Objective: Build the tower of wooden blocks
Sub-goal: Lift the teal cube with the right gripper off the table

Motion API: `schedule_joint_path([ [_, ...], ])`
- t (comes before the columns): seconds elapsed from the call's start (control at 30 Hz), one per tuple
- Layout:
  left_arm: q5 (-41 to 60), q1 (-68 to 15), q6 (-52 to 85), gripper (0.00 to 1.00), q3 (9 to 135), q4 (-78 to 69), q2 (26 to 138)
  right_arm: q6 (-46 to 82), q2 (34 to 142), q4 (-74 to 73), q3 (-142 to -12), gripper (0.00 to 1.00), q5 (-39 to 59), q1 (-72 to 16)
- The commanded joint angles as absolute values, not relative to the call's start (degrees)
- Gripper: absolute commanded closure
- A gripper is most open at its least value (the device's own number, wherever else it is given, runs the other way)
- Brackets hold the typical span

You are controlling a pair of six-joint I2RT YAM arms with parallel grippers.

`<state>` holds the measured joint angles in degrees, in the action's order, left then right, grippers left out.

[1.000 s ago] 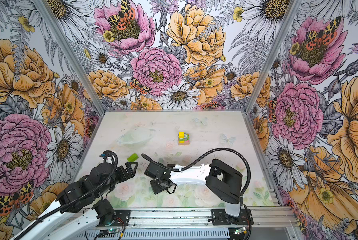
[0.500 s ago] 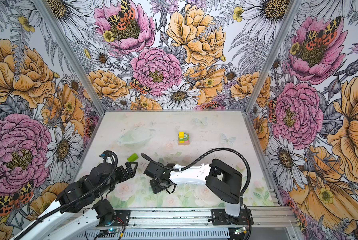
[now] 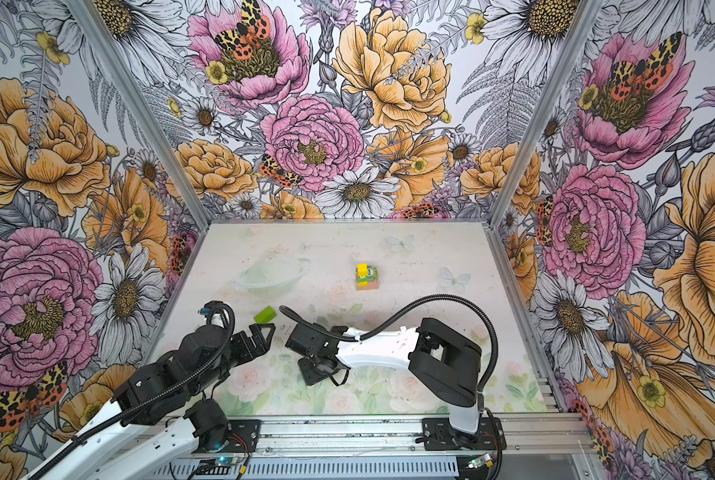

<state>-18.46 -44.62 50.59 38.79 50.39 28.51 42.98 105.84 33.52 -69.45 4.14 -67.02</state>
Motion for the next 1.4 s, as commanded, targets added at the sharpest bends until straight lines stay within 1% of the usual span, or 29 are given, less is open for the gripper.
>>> schedule_joint_path([
  [0.0,-19.25,-43.86,49.66,0.01,40.34,50.97,28.57,42.52,106.95,34.44,-71.32,0.6,2.53,-66.36],
  [0.17,-19.01,-43.51,49.57,0.01,40.34,50.91,28.6,42.54,106.94,34.8,-71.5,0.6,2.03,-66.36],
  [0.33,-18.81,-43.25,49.7,0.01,39.82,50.97,28.32,42.5,107.22,35.31,-71.94,0.56,1.85,-66.36],
  [0.67,-18.37,-42.89,49.39,0.01,39.73,50.92,28.08,42.89,107.57,35.86,-72.29,0.57,1.48,-66.44],
  [1.0,-18.02,-42.29,49.32,0.01,39.55,50.9,28.05,43.13,107.67,36.47,-72.15,0.62,0.66,-66.36],
  [1.2,-17.89,-42.03,49.31,0.01,39.46,50.86,28.26,43.76,106.29,36.61,-71.65,0.69,-0.07,-66.1],
  [1.37,-17.93,-41.66,49.04,0.01,39.79,50.78,28.91,43.86,103.97,36.56,-71.11,0.7,0.0,-65.07],
])
